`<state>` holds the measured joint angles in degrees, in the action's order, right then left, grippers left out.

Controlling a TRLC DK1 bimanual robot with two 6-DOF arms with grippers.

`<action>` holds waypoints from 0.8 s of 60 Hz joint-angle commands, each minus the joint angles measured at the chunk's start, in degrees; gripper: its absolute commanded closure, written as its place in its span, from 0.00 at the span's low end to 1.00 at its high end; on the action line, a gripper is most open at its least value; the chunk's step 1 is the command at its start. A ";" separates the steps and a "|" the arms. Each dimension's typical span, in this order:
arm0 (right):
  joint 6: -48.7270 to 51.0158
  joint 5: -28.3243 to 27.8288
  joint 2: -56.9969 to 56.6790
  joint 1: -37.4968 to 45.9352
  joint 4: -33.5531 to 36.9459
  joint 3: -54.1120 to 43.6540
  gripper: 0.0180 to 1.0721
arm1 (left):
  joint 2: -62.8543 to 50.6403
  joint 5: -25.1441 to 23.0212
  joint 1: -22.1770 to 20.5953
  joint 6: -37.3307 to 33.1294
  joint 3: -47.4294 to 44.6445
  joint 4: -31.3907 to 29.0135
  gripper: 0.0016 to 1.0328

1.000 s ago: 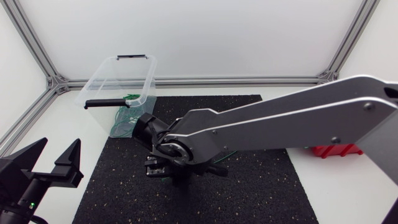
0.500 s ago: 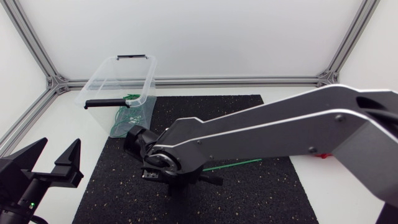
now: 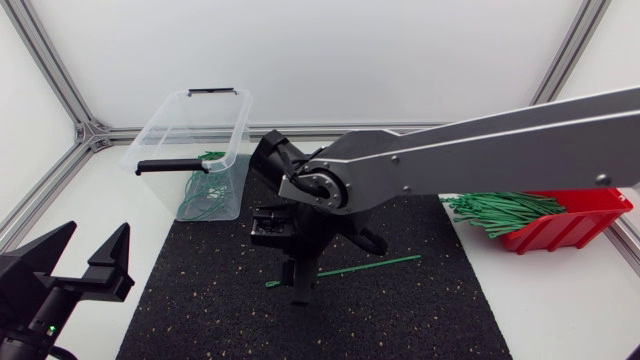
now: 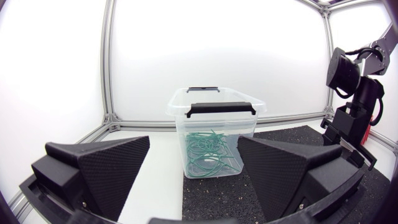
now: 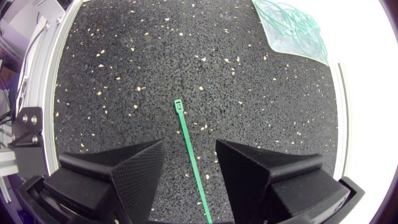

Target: Take a green cable tie from the red box, thread the tail through the head to close it, then place it in the transparent bin on the left.

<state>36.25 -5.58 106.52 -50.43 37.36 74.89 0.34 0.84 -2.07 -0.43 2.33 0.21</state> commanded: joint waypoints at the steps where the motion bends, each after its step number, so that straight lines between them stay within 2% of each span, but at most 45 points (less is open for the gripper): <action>1: 4.00 -1.80 2.99 0.86 -0.27 -0.27 0.42 | -0.60 -0.31 0.22 0.25 -2.15 -1.70 0.04; 25: 7.43 -6.02 7.65 2.27 -0.98 0.08 0.43 | -0.60 -0.31 0.22 0.25 -2.15 -1.70 0.04; 32: 7.96 -6.46 7.74 3.41 -0.98 -0.01 0.52 | -0.60 -0.31 0.31 0.25 -2.15 -1.70 0.04; 48: 8.93 -6.98 8.44 4.82 -1.24 -0.36 0.52 | -0.60 -0.31 0.22 0.25 -2.15 -1.70 0.04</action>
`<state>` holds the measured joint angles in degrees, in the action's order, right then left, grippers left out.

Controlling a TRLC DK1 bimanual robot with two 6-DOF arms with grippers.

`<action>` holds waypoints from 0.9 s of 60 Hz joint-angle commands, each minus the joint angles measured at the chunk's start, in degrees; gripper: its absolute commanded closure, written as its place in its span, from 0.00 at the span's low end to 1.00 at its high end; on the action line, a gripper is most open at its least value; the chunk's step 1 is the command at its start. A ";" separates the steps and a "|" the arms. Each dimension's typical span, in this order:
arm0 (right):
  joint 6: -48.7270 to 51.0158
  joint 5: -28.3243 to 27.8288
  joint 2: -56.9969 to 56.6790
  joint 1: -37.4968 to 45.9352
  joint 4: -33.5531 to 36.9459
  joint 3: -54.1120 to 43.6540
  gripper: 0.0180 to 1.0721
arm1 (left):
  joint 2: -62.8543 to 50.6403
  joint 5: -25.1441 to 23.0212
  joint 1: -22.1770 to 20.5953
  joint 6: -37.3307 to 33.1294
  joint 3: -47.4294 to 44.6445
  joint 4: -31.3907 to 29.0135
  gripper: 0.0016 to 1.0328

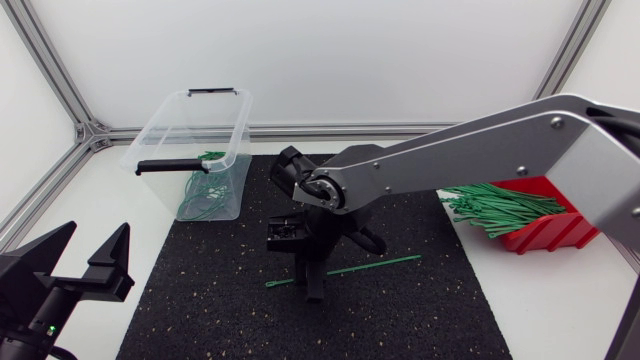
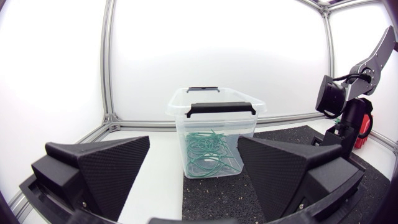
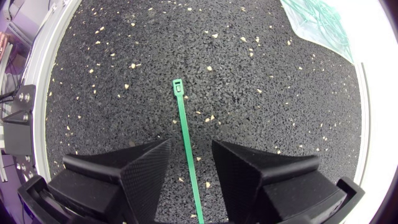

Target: Take a green cable tie from the red box, thread the tail through the head to close it, then place it in the transparent bin on the left.

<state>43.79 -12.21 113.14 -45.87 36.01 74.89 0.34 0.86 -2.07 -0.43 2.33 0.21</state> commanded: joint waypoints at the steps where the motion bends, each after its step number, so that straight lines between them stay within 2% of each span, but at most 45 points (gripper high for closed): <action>1: 1.39 -0.54 1.91 0.25 0.11 -0.36 0.53 | -0.60 -0.34 0.22 0.25 -2.15 -1.70 0.04; 4: 1.47 -0.98 2.17 0.16 0.11 -0.36 0.57 | -0.60 -0.34 0.22 0.25 -2.15 -1.70 0.04; 11: 1.39 -1.15 2.70 -0.28 0.03 -0.54 0.58 | -0.60 -0.34 0.31 0.25 -2.15 -1.70 0.04; 24: 1.39 -1.59 3.05 -0.63 0.38 -1.24 0.77 | -0.60 -0.34 0.40 0.25 -2.15 -1.70 0.04; 54: 1.30 -1.50 -0.38 -2.21 0.55 -5.99 0.79 | -0.60 -0.34 0.40 0.25 -2.15 -1.61 0.04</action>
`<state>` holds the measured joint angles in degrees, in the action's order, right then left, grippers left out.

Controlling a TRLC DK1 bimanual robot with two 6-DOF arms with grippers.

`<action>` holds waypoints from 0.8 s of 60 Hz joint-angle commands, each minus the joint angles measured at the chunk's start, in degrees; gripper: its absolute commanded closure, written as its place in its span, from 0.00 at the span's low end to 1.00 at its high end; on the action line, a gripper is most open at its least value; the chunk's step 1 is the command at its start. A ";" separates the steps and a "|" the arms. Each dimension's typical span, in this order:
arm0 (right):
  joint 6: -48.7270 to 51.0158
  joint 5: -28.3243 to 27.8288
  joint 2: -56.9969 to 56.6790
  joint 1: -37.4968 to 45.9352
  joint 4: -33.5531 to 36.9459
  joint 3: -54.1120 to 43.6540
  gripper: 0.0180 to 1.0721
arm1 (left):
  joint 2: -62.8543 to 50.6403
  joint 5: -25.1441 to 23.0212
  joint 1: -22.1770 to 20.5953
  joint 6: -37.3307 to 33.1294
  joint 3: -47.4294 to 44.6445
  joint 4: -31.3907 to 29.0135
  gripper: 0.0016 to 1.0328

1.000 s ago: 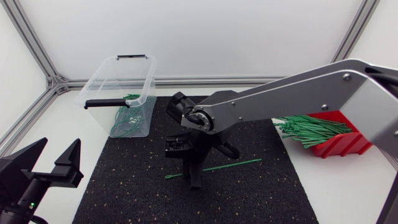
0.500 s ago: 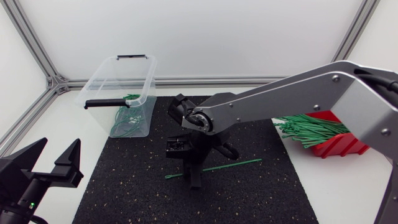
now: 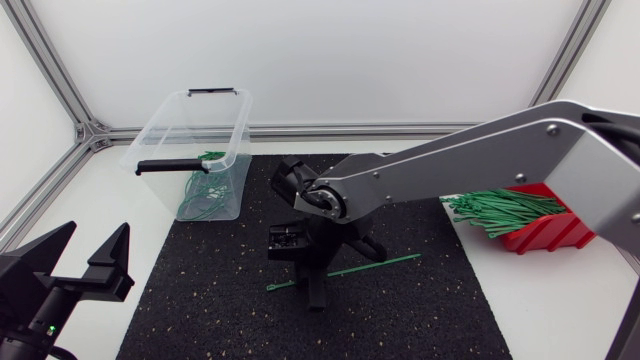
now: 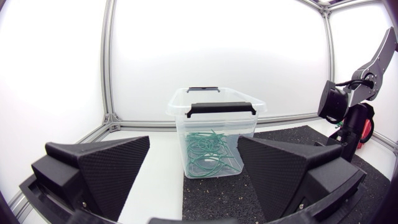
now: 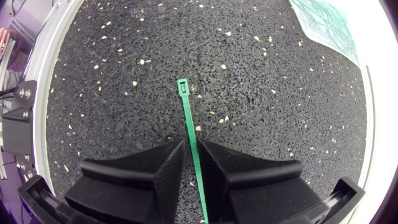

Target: Take a green cable tie from the red box, thread the tail through the head to close it, then place it in the transparent bin on the left.

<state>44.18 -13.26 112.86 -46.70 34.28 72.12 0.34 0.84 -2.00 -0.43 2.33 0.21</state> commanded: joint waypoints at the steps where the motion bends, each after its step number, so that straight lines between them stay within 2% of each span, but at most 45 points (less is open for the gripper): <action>1: 0.90 -0.45 -0.09 -1.47 2.28 -3.30 0.79 | -0.60 -0.31 0.33 0.25 -2.15 -1.61 0.04; 22: 0.38 0.34 -3.26 -3.58 1.66 -6.02 0.81 | -0.60 -0.31 0.42 0.25 -2.15 -1.61 0.04; 48: -0.06 1.65 -6.77 -4.63 1.49 -7.17 0.88 | -0.60 -0.31 0.24 0.25 -2.15 -1.61 0.04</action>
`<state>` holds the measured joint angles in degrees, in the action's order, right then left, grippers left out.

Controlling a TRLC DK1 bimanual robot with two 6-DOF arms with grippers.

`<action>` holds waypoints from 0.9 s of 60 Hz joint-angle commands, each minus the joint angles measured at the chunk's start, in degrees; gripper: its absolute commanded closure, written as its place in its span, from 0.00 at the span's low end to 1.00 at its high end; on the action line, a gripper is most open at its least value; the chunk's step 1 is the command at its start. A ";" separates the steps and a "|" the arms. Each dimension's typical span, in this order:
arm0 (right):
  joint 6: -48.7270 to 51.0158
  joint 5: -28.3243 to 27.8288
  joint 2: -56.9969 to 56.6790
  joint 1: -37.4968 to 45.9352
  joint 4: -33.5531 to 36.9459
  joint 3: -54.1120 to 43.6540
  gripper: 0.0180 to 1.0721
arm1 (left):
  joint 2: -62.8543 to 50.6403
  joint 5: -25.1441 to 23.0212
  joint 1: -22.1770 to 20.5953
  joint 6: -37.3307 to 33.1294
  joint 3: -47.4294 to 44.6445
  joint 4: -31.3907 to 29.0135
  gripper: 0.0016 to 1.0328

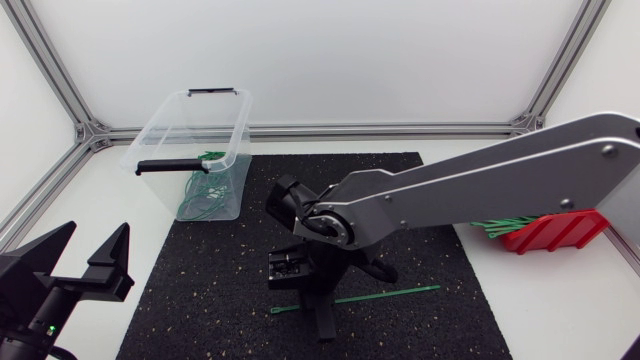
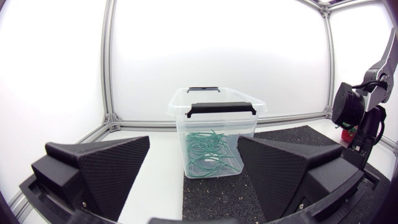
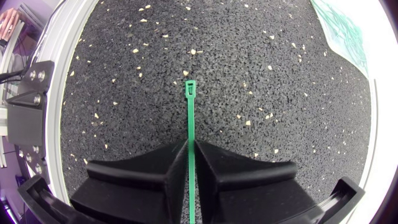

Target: Take a green cable tie from the red box, thread the tail through the head to close it, then place it in the transparent bin on the left.

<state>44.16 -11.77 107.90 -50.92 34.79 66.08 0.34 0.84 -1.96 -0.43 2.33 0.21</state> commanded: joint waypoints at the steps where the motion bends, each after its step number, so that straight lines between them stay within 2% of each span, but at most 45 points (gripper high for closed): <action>1: -0.13 0.17 -1.99 -0.41 1.07 -1.13 0.89 | -0.60 -0.31 0.20 0.25 -2.15 -1.61 0.04; 10: -0.39 0.17 -3.92 -0.41 1.60 -1.31 0.92 | -0.60 -0.31 0.11 0.25 -2.15 -1.61 0.04; 35: -4.70 2.45 -9.20 0.11 0.37 -0.87 0.92 | -0.25 -0.31 -0.24 0.34 -2.06 -1.70 0.04; 54: -12.52 4.48 -15.61 2.58 -2.53 -0.78 0.92 | 0.19 -0.23 -1.21 6.31 0.75 -1.97 0.04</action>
<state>34.26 -7.77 94.06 -48.95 32.67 65.89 0.38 0.80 -2.83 3.29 2.42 0.05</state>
